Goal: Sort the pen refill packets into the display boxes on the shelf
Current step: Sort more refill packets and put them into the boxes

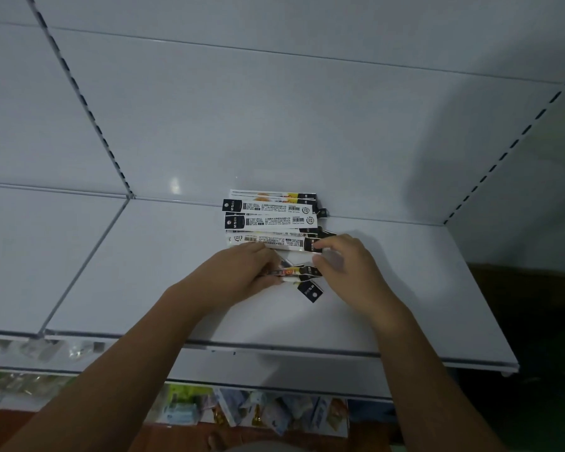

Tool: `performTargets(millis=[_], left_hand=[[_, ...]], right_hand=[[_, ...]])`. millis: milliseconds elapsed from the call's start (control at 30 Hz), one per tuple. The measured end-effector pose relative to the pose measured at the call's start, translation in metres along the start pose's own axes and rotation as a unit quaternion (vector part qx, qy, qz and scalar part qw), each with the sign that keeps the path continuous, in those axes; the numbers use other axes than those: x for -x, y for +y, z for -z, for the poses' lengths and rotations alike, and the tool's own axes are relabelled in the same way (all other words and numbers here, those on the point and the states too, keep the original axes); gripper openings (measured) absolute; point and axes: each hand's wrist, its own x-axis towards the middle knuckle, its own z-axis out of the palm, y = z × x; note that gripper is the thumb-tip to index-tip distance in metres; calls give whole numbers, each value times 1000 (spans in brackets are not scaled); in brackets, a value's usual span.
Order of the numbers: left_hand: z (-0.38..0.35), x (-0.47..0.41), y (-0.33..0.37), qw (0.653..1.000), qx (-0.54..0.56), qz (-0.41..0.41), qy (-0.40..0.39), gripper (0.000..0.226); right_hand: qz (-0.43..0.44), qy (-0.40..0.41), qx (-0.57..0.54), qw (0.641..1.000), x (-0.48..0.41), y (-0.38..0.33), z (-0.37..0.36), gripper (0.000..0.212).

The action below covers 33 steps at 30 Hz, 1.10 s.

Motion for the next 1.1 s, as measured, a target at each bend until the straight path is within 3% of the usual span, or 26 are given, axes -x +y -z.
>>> performTargets(millis=[133,300,400,500,600,733,833,1100], left_hand=[[5,0,0,999,-22,22,-9,66],[18,3,-7,999,-9,34,16,30],[28,5,-10,997,17,64,27,24],[34,5,-10,990,96,89,55,26],[42,7,-4,969,206,110,83,20],[50,7,5,923,344,128,119,28],[54,9,1,885,420,162,120,20],[60,13,-6,861,464,177,110,16]], right_hand=[[-4,9,-14,1000,-1,-1,2,17],[-44,-18,-17,999,5,-11,1,17],[-63,-64,20,996,10,-23,-6,42],[-48,-90,64,993,8,-34,-15,36],[-49,-118,61,990,2,-39,-16,22],[-42,-159,76,983,-3,-40,-16,17],[-46,-179,45,982,-4,-39,-13,12],[-2,-218,-93,972,-13,-40,20,22]])
